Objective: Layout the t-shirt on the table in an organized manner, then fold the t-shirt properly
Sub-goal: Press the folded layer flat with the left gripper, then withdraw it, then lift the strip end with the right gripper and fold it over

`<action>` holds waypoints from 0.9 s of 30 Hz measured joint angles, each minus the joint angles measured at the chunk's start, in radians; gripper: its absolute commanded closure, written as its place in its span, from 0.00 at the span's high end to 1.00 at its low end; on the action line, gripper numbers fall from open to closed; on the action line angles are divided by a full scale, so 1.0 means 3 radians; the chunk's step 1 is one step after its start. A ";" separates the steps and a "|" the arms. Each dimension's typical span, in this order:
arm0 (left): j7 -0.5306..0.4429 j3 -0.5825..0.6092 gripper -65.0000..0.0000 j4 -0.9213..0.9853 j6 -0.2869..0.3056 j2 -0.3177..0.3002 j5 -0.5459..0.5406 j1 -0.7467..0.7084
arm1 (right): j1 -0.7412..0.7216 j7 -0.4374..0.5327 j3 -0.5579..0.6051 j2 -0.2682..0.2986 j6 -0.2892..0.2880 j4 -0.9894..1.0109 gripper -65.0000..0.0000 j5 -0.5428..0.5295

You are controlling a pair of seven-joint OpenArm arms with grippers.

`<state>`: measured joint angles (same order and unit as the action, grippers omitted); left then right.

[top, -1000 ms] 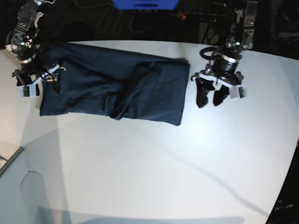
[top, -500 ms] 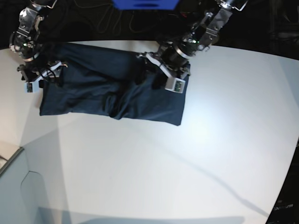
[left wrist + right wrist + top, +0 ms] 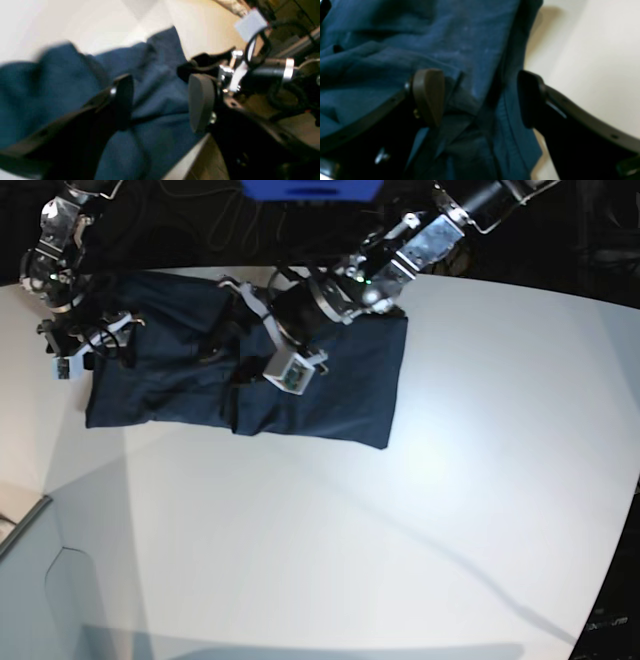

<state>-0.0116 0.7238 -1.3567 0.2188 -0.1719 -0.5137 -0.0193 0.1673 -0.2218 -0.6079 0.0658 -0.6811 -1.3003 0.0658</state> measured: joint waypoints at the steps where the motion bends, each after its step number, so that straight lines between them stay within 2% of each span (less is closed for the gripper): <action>1: -0.0004 -0.0113 0.52 -0.0113 -0.0005 -0.0094 -0.0003 -0.0057 | 0.0000 -0.0009 0.0001 -0.0001 0.0000 0.0001 0.72 0.0001; 4: -0.0001 -0.0570 0.52 -0.0333 -0.0024 -0.0340 -0.0170 -0.0278 | -0.0003 0.0001 0.0001 0.0001 -0.0001 0.0003 0.72 0.0001; 9: -0.0011 -0.1422 0.52 -0.0510 -0.0011 -0.0690 -0.0690 -0.0619 | -0.0039 -0.0010 0.0001 -0.0008 0.0000 0.0009 0.71 0.0004; 12: -0.0028 -0.1921 0.52 -0.0511 -0.0010 -0.0759 -0.0955 -0.0818 | -0.0043 0.0027 0.0000 -0.0003 0.0000 0.0114 0.71 -0.0010; 18: 0.0000 -0.2700 0.52 -0.0495 -0.0013 -0.0748 -0.1015 -0.1109 | -0.0057 0.0195 0.0000 0.0020 0.0004 0.0343 0.68 -0.0099; 22: -0.0024 -0.2949 0.52 -0.0492 -0.0010 -0.0746 -0.1025 -0.1161 | -0.0037 0.0219 0.0137 0.0061 0.0013 0.0355 0.53 -0.0099; 27: 0.0004 -0.3124 0.52 -0.0492 -0.0006 -0.0731 -0.1025 -0.1237 | -0.0039 0.0217 0.0373 0.0081 0.0011 0.0357 0.21 -0.0113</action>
<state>-0.0105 -0.2134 -1.5043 0.2169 -0.3912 -0.8211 -0.3904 0.1555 -0.1566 -0.4961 0.0902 -0.6777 -1.1931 0.0319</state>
